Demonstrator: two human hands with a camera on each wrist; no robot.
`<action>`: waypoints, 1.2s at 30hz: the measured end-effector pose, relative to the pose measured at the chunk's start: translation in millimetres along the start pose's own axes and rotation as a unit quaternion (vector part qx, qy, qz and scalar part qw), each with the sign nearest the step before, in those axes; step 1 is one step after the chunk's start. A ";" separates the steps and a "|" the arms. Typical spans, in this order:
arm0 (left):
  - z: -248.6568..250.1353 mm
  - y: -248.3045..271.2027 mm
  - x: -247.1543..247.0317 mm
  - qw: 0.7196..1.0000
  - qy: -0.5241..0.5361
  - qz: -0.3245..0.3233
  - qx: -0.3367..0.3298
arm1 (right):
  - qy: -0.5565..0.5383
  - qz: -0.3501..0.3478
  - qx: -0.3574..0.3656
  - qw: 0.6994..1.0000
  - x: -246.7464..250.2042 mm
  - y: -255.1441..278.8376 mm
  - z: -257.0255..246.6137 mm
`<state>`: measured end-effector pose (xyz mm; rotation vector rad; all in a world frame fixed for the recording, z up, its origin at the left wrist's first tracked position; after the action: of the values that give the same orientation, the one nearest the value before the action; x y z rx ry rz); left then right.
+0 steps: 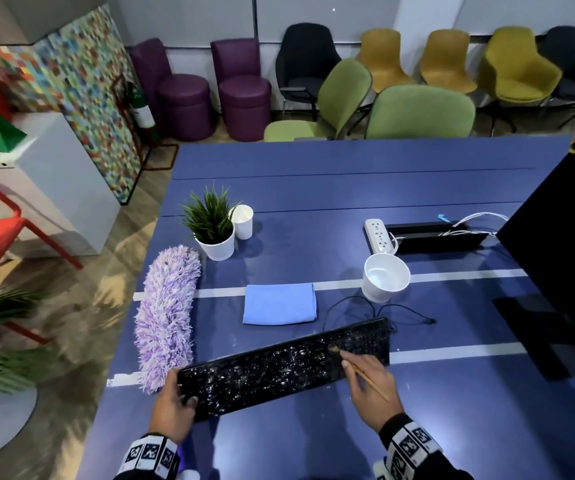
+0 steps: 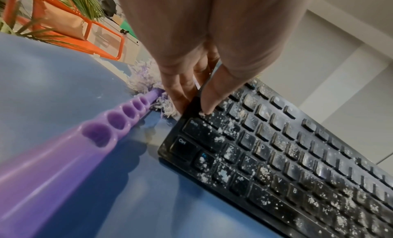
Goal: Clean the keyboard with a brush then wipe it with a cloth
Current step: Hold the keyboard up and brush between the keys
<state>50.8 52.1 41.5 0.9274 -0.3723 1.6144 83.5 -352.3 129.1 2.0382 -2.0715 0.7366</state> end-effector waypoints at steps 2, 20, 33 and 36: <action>-2.2 -0.4 0.8 1.000 -0.004 0.004 0.003 | 0.004 -0.011 -0.014 1.000 -7.1 4.8 5.1; 5.1 -0.1 3.2 1.000 -0.005 0.000 0.014 | 0.000 -0.060 -0.074 0.995 -41.0 25.5 17.2; 0.9 3.1 4.0 1.000 -0.014 0.007 0.008 | -0.017 -0.008 -0.073 0.997 -35.2 21.5 7.0; 5.4 2.2 4.4 1.000 -0.001 0.005 0.004 | -0.027 0.000 -0.058 0.998 -32.8 18.1 0.8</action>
<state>50.8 50.8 48.7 0.9352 -0.3717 1.6250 68.5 -323.8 110.0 2.0178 -2.0894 0.5517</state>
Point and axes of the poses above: each hand's wrist, its own y-axis away from the middle knuckle, its own x-axis out of the back of the hand, z = x × y, the point moved 8 cm from there along -y, towards the middle knuckle, and after that the axes turned 15 degrees about -y, right-handed, at the moved point
